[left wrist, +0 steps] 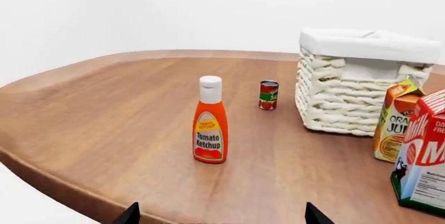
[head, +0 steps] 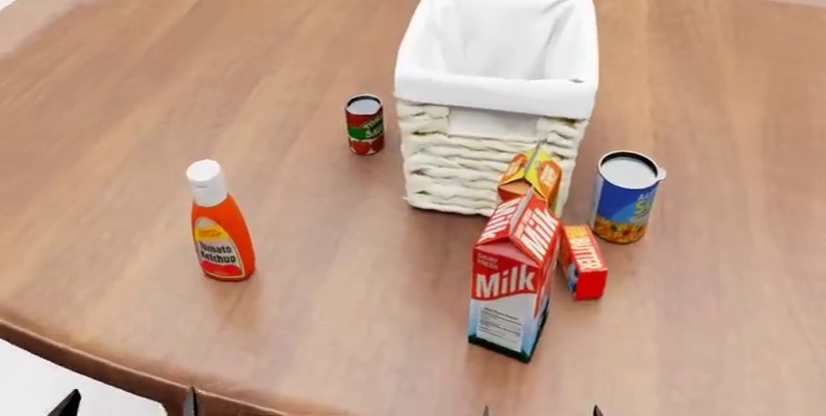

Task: Pick up the butter and put it in the basket.

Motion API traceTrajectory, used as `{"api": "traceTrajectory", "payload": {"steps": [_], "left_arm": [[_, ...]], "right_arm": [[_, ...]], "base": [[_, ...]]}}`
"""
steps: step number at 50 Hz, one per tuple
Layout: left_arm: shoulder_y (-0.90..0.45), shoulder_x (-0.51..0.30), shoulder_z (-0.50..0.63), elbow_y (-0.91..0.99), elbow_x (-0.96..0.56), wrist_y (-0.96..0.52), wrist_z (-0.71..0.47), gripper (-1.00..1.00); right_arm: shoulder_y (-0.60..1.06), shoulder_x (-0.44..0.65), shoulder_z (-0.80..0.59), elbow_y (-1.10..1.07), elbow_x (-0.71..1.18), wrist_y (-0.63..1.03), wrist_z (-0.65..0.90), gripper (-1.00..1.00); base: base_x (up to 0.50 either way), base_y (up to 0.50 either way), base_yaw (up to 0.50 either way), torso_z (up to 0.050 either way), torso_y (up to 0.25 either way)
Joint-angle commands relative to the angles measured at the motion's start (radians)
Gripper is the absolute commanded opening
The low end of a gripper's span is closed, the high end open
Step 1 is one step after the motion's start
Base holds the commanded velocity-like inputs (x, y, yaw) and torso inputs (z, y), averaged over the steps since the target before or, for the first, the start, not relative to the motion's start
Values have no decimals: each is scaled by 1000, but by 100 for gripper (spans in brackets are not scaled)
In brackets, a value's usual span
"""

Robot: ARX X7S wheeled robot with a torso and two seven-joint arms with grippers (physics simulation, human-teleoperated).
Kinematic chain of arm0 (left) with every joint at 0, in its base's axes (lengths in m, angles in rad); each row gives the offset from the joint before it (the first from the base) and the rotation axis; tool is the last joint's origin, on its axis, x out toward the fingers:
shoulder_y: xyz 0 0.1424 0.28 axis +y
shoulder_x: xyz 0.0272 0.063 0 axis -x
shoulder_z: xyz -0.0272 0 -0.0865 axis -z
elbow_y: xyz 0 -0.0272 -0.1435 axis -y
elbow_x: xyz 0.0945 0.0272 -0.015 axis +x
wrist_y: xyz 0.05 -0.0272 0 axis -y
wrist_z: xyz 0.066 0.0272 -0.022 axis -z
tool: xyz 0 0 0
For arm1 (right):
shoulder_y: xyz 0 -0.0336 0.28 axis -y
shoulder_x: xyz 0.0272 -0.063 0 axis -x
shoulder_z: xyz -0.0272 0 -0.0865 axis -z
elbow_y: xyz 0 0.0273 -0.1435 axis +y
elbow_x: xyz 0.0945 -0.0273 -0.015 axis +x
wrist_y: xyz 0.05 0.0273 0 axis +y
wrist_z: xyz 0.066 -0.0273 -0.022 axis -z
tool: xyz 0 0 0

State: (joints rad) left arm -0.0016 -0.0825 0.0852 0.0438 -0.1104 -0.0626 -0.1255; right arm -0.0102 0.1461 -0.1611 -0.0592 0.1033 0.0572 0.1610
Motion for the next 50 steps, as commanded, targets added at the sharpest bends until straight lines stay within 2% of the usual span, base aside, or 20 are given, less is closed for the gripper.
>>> {"api": "traceTrajectory", "payload": {"steps": [1, 24, 28, 31, 50], "left_arm": [[1, -12, 16, 0, -9, 7, -19, 100], [-4, -35, 42, 0, -31, 14, -46, 100], [-7, -38, 44, 2, -37, 9, -50, 100], [-7, -41, 48, 3, -40, 9, -51, 100], [-13, -55, 59, 2, -61, 8, -64, 100]], "right_arm": [[5, 12, -17, -7, -6, 19, 12, 100], [16, 16, -33, -9, -27, 58, 64, 100], [14, 18, -38, 15, 4, -27, 26, 100], [20, 21, -48, 12, -16, 7, 40, 100], [19, 31, -59, 15, -8, -21, 47, 100]], "base": [[35, 7, 500, 0, 0], [36, 10, 500, 0, 0], [42, -118, 0, 0, 0], [168, -471, 0, 0, 0], [168, -471, 0, 0, 0]]}}
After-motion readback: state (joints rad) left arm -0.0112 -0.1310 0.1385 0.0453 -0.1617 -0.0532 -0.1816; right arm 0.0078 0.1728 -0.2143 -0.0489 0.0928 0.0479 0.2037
